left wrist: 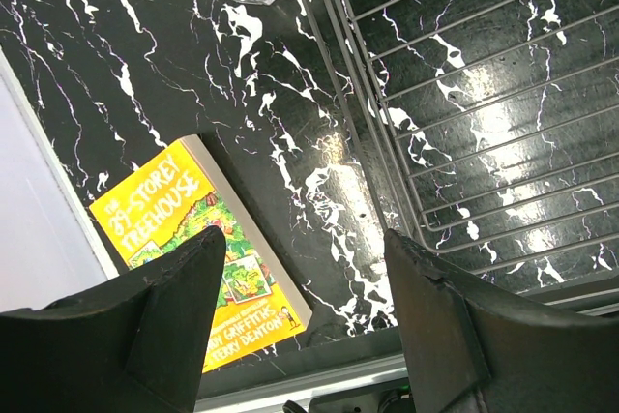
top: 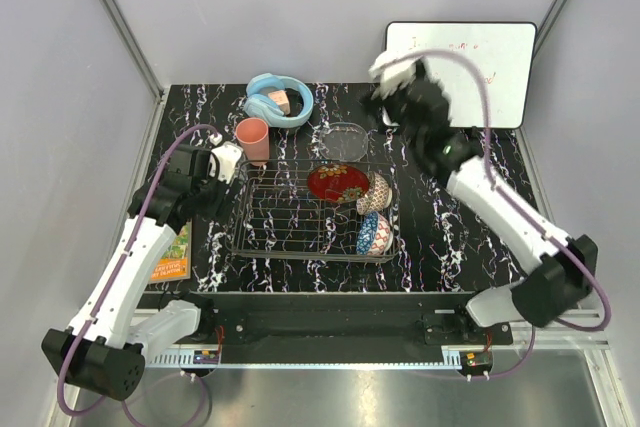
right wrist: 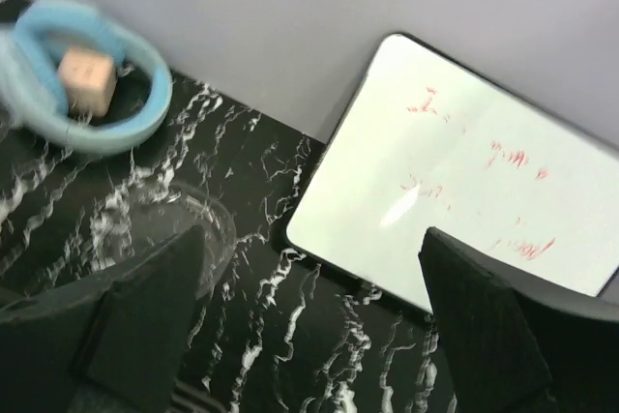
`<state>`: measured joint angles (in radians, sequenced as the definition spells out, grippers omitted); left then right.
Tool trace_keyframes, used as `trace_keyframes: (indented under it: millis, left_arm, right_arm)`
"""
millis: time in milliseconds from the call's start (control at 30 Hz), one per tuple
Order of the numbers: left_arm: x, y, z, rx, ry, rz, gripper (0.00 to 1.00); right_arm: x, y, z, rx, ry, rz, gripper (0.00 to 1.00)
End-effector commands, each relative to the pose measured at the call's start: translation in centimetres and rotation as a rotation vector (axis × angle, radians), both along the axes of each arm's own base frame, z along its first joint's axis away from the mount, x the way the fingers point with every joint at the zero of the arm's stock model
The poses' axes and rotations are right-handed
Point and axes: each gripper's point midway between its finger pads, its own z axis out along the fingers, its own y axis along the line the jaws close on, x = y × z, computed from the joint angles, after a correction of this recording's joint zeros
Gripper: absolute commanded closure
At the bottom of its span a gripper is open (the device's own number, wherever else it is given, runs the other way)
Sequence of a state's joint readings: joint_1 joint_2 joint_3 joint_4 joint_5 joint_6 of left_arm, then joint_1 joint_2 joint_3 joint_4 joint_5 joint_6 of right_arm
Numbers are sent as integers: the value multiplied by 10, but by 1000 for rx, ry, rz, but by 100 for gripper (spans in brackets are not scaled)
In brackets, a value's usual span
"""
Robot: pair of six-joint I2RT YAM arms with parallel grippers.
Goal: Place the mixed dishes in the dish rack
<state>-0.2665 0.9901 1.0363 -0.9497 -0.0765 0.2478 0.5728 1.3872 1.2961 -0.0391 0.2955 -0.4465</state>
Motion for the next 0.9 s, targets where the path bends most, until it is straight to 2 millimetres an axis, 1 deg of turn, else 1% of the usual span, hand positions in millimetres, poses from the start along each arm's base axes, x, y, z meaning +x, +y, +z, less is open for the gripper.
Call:
trace_keyframes:
  millis: [0,33,67,100,133,167,200,233,267,300,333,367,433,467,533,567,733,800,867]
  left_arm:
    - [6,4,16,3,-78,12,30]
    - [5,6,17,10,-81,13,30]
    - [6,6,18,11,-84,15,30]
    - [5,6,19,13,-88,15,30]
    - [5,7,20,12,-88,16,30]
    - [5,6,22,8,-90,17,30]
    - [5,6,21,9,-86,17,30]
    - [5,6,20,7,-78,22,30]
    - [6,6,21,6,-78,24,30]
    - [6,5,20,3,-72,27,30]
    - [7,5,18,4,-66,28,30]
    - [7,5,17,2,-60,29,30]
    - [9,4,14,2,-45,35,30]
    - [9,4,11,3,-34,37,30]
    - [12,2,7,0,-19,45,30]
    - [14,2,7,0,-17,47,30]
    - [24,0,9,-2,-1,67,30]
    - [25,0,10,-2,9,73,31]
    - [26,-1,10,2,23,71,31]
  right_arm:
    - [59,-55,-22,507,321,-166,0]
    - [67,-54,-28,572,375,-129,0]
    - [87,-58,-46,621,436,-151,0]
    - [96,-59,-57,709,489,-169,1]
    - [105,-66,-66,753,527,-162,0]
    - [118,-63,-88,774,577,-166,2]
    - [123,-59,-99,810,615,-166,3]
    - [125,-52,-108,835,659,-142,7]
    - [132,-47,-130,848,711,-145,7]
    - [134,-45,-140,870,742,-149,7]
    - [135,-39,-160,879,790,-145,6]
    - [136,-37,-171,887,808,-142,6]
    - [135,-32,-187,910,853,-135,6]
    - [137,-30,-203,917,882,-140,6]
    - [137,-25,-216,937,917,-132,6]
    - [138,-23,-226,945,937,-136,6]
    - [139,-16,-244,980,983,-120,7]
    - [138,-14,-248,983,993,-116,9]
    - [136,-13,-257,982,1012,-123,10]
